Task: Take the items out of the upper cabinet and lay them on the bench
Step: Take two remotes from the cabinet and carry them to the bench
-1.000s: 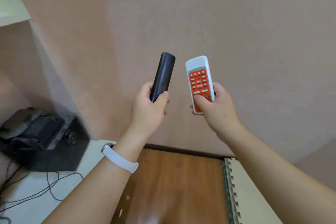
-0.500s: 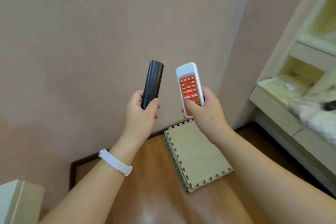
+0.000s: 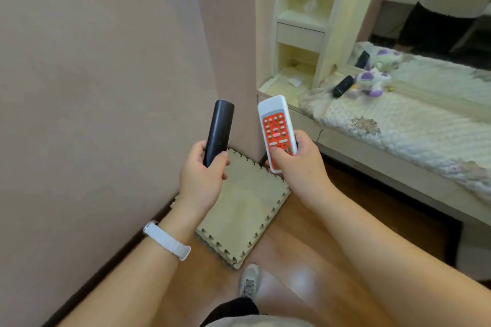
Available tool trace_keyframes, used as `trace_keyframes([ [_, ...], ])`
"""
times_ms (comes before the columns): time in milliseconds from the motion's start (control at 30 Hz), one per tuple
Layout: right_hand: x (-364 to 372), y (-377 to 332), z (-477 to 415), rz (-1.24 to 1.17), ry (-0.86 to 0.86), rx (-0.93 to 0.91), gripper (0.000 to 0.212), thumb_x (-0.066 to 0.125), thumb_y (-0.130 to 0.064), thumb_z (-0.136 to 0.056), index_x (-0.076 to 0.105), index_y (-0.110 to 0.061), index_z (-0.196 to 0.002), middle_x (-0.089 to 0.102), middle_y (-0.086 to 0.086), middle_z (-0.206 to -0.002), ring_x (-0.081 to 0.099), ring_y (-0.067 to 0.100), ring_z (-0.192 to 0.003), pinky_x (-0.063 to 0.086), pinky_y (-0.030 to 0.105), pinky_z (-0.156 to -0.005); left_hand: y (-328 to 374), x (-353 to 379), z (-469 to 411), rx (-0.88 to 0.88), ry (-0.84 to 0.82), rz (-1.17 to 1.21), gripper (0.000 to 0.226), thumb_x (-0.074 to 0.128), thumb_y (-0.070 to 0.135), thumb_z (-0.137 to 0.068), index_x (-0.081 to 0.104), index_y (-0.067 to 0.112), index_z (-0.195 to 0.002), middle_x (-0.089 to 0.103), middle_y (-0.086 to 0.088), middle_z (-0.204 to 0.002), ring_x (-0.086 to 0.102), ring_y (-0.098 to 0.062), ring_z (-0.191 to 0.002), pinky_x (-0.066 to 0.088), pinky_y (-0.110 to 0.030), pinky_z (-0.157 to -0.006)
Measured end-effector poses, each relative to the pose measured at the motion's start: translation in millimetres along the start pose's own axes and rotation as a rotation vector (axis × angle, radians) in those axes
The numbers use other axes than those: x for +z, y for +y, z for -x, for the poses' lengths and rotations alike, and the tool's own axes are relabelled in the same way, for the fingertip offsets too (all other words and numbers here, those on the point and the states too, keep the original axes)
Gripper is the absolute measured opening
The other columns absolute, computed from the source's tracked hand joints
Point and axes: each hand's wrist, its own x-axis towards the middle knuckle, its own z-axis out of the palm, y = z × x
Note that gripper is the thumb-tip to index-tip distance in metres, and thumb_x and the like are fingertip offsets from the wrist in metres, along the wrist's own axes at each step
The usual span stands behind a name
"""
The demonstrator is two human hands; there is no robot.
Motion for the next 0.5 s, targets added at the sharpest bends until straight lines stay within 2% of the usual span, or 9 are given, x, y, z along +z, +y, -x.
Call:
trace_keyframes([
  [67,-13,6,-10,-0.011,0.053,0.031,0.012,0.063,-0.021,-0.087,0.055,-0.025,-0.095,0.065,0.006,-0.091,0.069,0.026,-0.084,0.061,0.042,-0.071,-4,19,-18,0.002,-0.061,0.007,0.006,0.059,0.019,-0.092,0.057,0.025,-0.093,0.066,-0.004,-0.079,0.057,-0.017,-0.062,0.048,-0.038,-0.062],
  [167,-31,12,-29,0.005,0.153,0.078,0.012,0.062,-0.02,-0.088,0.056,-0.022,-0.098,0.066,0.009,-0.093,0.07,0.029,-0.084,0.059,0.052,-0.074,-8,47,-48,0.01,-0.167,0.02,0.006,0.059,0.021,-0.09,0.057,0.026,-0.091,0.066,-0.011,-0.082,0.057,-0.017,-0.063,0.048,-0.038,-0.061],
  [300,-49,17,-54,-0.001,0.288,0.133,0.017,0.063,-0.021,-0.088,0.057,-0.021,-0.104,0.067,0.007,-0.093,0.071,0.022,-0.08,0.06,0.048,-0.075,-4,82,-91,0.023,-0.309,0.052,0.008,0.059,0.02,-0.093,0.057,0.027,-0.096,0.066,-0.003,-0.08,0.058,-0.012,-0.062,0.05,-0.031,-0.061],
  [400,-57,22,-69,-0.008,0.374,0.163,0.025,0.064,-0.024,-0.088,0.057,-0.022,-0.113,0.067,0.003,-0.098,0.072,0.017,-0.082,0.061,0.041,-0.076,0,106,-123,0.038,-0.387,0.063,0.01,0.058,0.021,-0.094,0.056,0.026,-0.103,0.068,-0.004,-0.084,0.06,-0.013,-0.063,0.054,-0.032,-0.064],
  [500,-68,28,-81,-0.013,0.431,0.196,0.027,0.063,-0.024,-0.089,0.056,-0.025,-0.115,0.067,0.002,-0.101,0.071,0.018,-0.085,0.061,0.04,-0.076,6,128,-144,0.079,-0.441,0.07,0.013,0.057,0.022,-0.095,0.056,0.025,-0.107,0.067,-0.004,-0.084,0.059,-0.012,-0.063,0.054,-0.028,-0.062],
])
